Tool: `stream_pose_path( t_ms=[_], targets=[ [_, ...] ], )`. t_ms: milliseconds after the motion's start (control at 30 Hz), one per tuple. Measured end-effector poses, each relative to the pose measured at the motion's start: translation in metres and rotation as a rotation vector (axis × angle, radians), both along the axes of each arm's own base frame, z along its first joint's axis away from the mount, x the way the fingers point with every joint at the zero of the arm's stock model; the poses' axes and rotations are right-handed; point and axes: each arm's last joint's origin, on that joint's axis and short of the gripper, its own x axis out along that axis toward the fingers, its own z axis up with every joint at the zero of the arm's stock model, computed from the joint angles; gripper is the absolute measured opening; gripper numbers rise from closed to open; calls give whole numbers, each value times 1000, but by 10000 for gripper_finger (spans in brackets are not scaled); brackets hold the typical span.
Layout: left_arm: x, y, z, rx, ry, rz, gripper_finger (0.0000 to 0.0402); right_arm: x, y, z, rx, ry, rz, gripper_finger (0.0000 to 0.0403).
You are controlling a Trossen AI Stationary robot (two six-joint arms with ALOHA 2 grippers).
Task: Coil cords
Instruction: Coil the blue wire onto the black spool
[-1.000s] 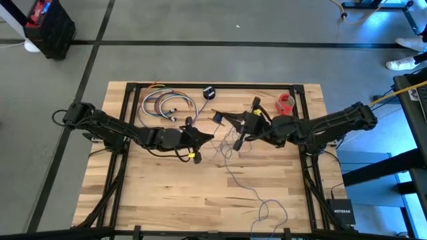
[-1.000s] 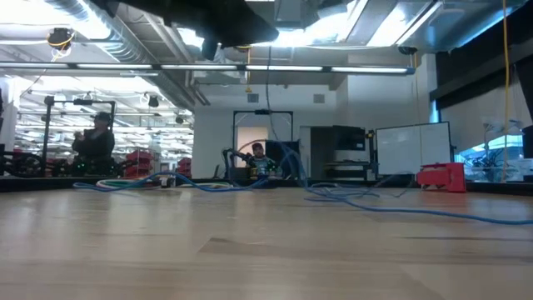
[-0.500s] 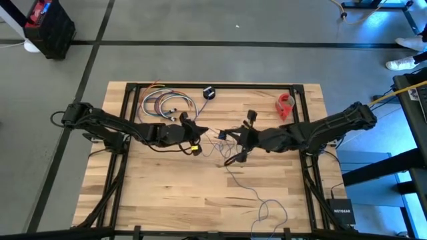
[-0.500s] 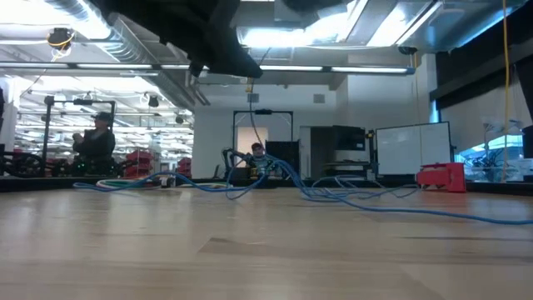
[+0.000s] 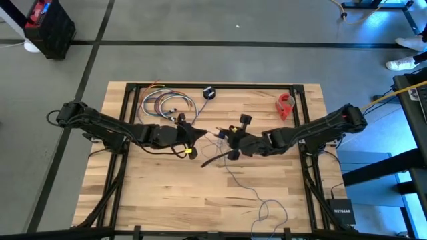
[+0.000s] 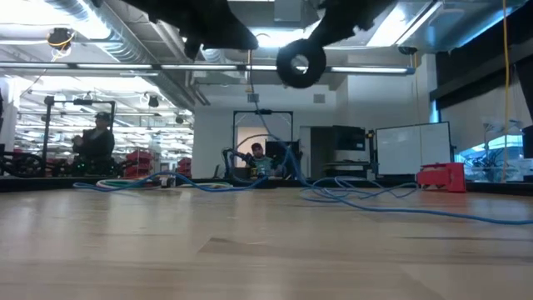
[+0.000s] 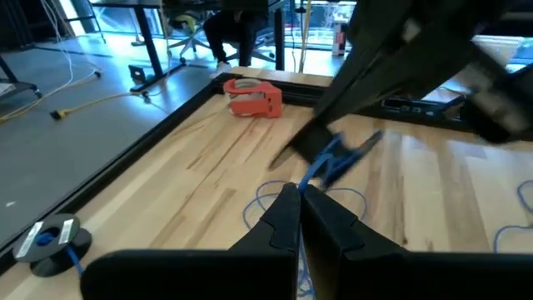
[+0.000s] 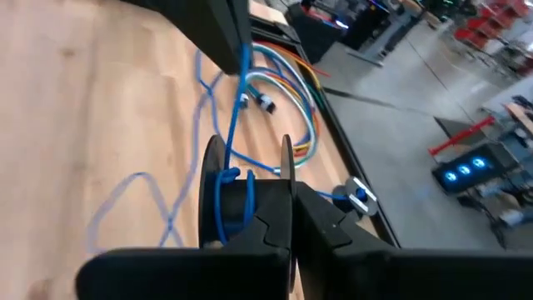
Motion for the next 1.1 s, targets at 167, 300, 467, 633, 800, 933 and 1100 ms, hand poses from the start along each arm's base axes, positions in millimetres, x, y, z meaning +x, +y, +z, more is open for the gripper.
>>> stream_pose_path(
  t_ms=[167, 300, 467, 633, 800, 933, 1100],
  targets=[
    [3, -4, 5, -32, -60, -67, 0, 13, -12, -8, -2, -31, -57, 3],
    [5, -7, 2, -35, -58, -94, 0, 20, -16, -6, 18, -95, -62, 3],
    [13, -8, 0, -39, -101, -107, 0, 26, -16, 4, 52, -205, -4, 3],
    [21, -10, -4, -36, -136, -137, 0, 29, -14, 12, 56, -285, 38, 3],
    [25, -6, -10, -34, -117, -121, 0, 30, -13, 24, 40, -355, 69, 3],
    [25, -2, -9, -32, -122, -104, 0, 28, -12, 40, 36, -392, 93, 3],
    [25, -2, -8, -20, -119, -107, 6, 21, -6, 57, 14, -413, 123, 3]
  ],
)
